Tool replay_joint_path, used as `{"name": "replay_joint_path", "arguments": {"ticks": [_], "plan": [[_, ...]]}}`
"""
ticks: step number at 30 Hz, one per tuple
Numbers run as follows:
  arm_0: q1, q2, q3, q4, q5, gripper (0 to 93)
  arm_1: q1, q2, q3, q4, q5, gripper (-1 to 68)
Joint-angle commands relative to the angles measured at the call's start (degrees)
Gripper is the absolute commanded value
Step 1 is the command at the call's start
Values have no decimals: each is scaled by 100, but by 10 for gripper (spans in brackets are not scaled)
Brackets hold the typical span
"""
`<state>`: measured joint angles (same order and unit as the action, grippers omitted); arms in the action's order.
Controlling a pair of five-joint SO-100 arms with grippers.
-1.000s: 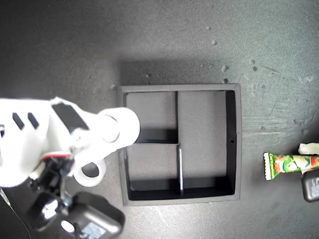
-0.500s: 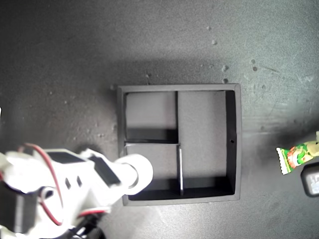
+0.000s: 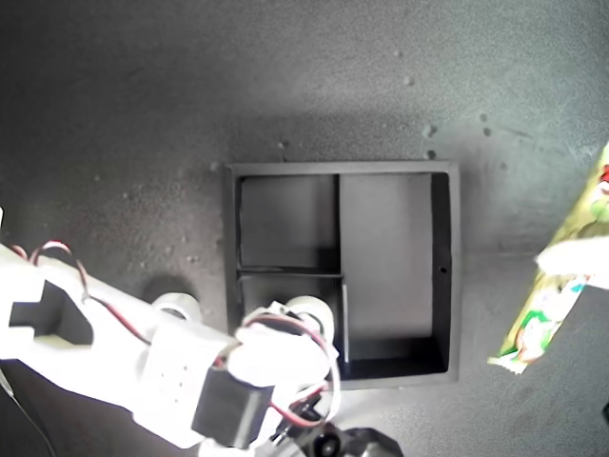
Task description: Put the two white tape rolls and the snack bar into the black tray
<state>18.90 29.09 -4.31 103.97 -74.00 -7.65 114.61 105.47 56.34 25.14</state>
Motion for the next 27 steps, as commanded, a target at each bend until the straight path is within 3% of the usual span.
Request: {"name": "replay_joint_path", "arguments": {"ticks": [1, 10, 18, 23, 27], "plan": [[70, 62, -18, 123, -114, 0, -18, -536, -563, -492, -387, -3], [246, 308, 677, 123, -369, 12, 185, -3120, -2435, -747, -633, -3], [387, 272, 694, 123, -439, 144, 53, -3771, -2909, -738, -589, -3], [193, 1072, 861, 123, -132, 146, -141, -3797, -2795, -1028, -404, -3], [-255, 2971, 2224, 123, 334, 127, -308, -4078, -3006, -1134, -360, -3]]}}
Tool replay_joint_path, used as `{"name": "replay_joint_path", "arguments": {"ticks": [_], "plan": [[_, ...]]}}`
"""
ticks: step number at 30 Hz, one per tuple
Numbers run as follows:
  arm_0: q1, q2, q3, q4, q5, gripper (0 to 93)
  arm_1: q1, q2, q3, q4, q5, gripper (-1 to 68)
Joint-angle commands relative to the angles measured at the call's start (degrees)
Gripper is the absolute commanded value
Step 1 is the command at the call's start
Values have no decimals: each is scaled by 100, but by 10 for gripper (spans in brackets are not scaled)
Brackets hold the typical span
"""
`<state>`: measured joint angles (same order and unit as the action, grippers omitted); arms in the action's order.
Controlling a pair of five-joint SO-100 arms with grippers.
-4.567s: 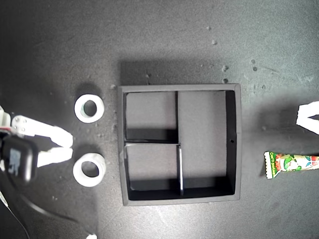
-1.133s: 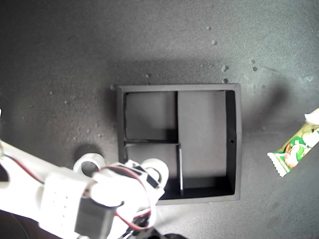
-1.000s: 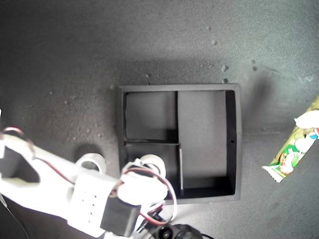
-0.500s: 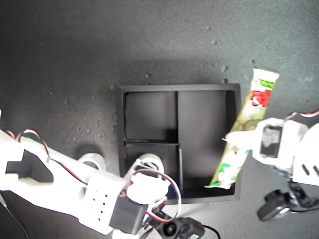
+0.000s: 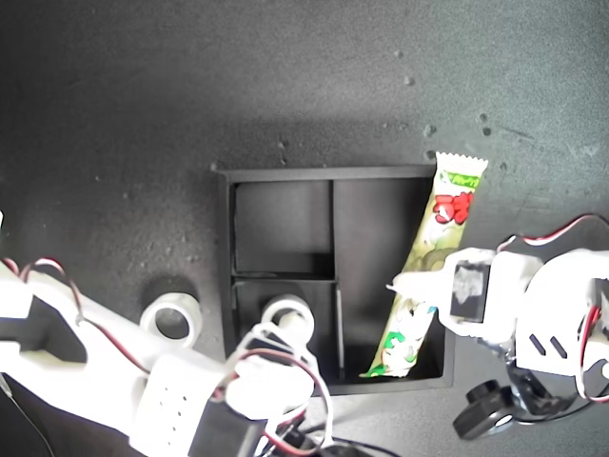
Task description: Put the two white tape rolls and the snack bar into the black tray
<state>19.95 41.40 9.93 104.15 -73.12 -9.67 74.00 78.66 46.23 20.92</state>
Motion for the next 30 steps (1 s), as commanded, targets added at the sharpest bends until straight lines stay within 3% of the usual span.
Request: {"name": "replay_joint_path", "arguments": {"ticks": [1, 4, 7, 10, 15, 22, 30], "plan": [[-519, 2312, 1362, 105, 255, 123, -141, -105, -396, -123, 53, -3], [-826, 3876, 2927, 105, -141, 121, -202, -281, -448, -123, 35, 6], [-773, 5080, 4430, 97, -1222, 120, -211, -343, -396, -132, 44, 67], [-431, 5651, 5757, -132, -2461, 122, -211, -352, -352, -132, 0, 90], [396, 5379, 6970, -1477, -3621, 132, -220, -352, -369, 9, -105, 137], [1125, 5493, 8956, -3823, -4359, 141, -325, -352, -800, 1037, -334, 247], [1327, 4702, 8657, -4210, -4351, 153, -141, -352, -3155, 3656, -905, 272]]}}
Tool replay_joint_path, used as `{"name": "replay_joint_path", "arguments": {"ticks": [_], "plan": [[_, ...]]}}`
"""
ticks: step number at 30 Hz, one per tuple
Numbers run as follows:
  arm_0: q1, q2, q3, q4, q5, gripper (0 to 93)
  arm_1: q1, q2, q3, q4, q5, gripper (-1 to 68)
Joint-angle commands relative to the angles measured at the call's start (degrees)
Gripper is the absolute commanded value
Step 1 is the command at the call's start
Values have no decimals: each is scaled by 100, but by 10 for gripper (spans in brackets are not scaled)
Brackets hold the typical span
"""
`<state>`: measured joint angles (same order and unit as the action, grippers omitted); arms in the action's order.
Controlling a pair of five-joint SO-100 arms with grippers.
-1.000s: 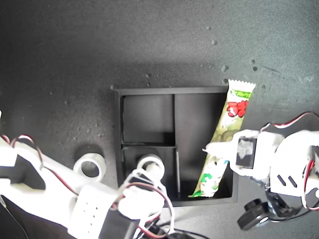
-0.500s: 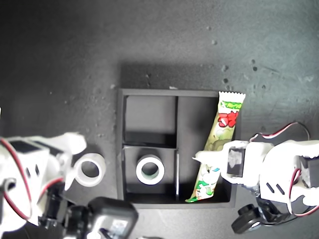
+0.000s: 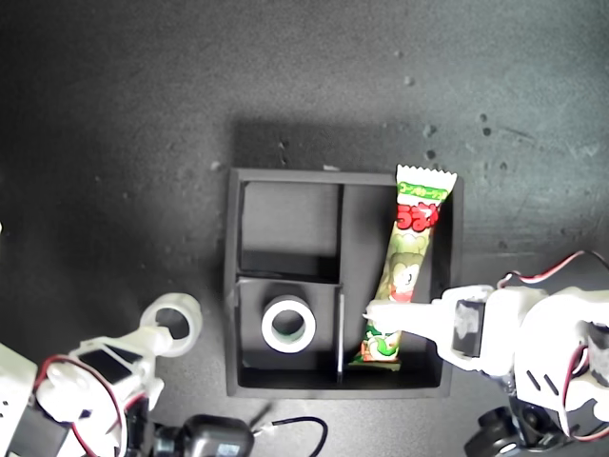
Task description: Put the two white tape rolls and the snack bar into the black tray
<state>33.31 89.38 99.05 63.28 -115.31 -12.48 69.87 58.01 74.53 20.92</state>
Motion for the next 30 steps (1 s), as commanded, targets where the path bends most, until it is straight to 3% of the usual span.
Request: {"name": "replay_joint_path", "arguments": {"ticks": [1, 7, 11, 15, 24, 30], "plan": [[-35, -158, -272, -158, -62, 155, 193, 62, -1512, 1134, -914, 269], [-299, -747, -492, -237, 404, 157, 272, 264, -4579, 2865, -545, 240], [-448, -1283, -940, -193, 659, 152, -9, 1661, -4535, 2865, 105, 226], [-387, -1415, -1811, 800, 633, 153, -387, 2461, -4219, 2865, 334, 175], [-369, -1362, -2672, 2048, 694, 159, -114, 2443, -2874, 2742, 492, 172], [-413, -1670, -3041, 2127, 879, 164, -18, 2470, -2602, 2707, 501, 176]]}}
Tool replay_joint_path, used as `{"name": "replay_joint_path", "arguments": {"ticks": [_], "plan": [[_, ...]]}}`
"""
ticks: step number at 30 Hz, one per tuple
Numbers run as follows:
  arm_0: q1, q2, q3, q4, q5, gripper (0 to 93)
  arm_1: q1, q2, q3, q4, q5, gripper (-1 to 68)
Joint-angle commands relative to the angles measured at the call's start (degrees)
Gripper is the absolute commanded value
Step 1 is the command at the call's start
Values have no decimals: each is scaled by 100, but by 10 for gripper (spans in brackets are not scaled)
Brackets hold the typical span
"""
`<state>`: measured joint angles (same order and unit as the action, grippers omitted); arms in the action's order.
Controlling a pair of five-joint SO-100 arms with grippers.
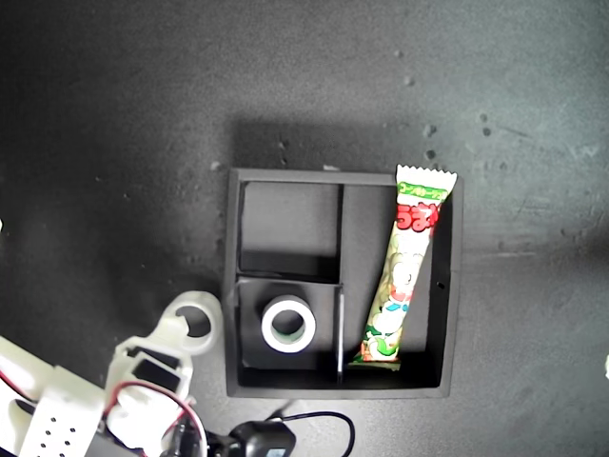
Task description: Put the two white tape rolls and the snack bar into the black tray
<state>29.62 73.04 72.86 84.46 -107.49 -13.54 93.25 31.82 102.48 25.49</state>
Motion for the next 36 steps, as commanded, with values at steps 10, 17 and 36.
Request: {"name": "replay_joint_path", "arguments": {"ticks": [10, 17, 36], "plan": [[-70, -800, -1116, -26, 246, 172, 132, 158, 281, -44, 220, 175], [-97, -1063, -861, -53, -79, 172, 290, 193, -97, 70, 536, 150], [-1389, 1951, 422, 1055, 1116, 0, 1705, 6768, 7901, -2206, 4939, -4]]}}
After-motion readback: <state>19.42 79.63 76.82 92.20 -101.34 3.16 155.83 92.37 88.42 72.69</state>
